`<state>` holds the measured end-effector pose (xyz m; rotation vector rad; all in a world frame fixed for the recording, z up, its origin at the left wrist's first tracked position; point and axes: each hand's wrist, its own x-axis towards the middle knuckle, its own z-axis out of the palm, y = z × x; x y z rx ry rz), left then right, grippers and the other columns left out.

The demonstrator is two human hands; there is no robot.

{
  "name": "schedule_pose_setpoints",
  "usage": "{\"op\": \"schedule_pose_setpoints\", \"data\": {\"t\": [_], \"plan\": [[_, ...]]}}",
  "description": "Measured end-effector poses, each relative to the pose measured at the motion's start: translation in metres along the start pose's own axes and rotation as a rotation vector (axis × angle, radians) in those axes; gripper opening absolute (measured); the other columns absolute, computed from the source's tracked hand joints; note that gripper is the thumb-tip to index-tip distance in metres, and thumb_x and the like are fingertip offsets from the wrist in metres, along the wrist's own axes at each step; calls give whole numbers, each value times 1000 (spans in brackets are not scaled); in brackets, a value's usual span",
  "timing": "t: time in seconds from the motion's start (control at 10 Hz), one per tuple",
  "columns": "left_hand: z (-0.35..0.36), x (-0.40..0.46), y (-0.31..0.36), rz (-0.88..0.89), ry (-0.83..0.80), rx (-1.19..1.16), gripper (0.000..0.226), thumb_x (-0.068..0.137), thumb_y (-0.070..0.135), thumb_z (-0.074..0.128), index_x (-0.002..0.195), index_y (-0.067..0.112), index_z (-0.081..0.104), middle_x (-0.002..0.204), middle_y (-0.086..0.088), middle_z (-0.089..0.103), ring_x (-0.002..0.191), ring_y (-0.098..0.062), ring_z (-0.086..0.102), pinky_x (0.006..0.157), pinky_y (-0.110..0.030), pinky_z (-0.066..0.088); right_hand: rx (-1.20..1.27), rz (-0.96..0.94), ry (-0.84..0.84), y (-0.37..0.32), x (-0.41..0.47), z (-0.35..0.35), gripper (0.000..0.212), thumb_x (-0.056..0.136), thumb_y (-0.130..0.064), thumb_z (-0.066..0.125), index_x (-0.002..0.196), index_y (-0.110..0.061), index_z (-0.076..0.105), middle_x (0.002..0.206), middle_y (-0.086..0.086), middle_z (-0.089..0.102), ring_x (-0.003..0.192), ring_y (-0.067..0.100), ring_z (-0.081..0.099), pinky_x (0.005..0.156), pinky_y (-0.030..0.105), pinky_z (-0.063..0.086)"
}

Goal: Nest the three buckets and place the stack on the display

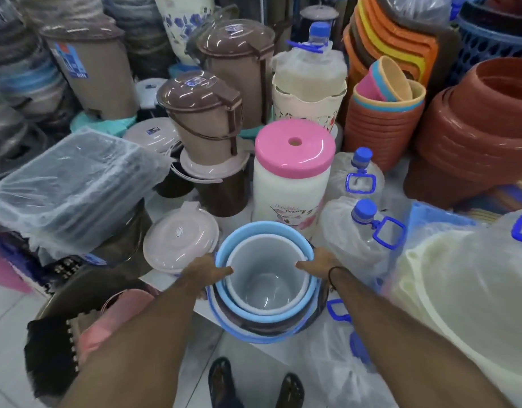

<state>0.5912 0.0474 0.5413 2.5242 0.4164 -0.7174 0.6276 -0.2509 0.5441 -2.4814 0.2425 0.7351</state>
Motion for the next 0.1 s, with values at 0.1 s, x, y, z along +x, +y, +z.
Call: {"op": "schedule_pose_setpoints", "data": {"t": [0.1], "plan": [[-16, 0, 0, 44, 92, 138, 63, 84, 71, 49, 122, 21, 52, 116, -8, 64, 97, -30, 64, 82, -41, 49, -102, 29, 162, -13, 0, -10, 79, 68, -68, 62, 126, -15, 52, 121, 12, 61, 109, 32, 59, 90, 41, 49]]}}
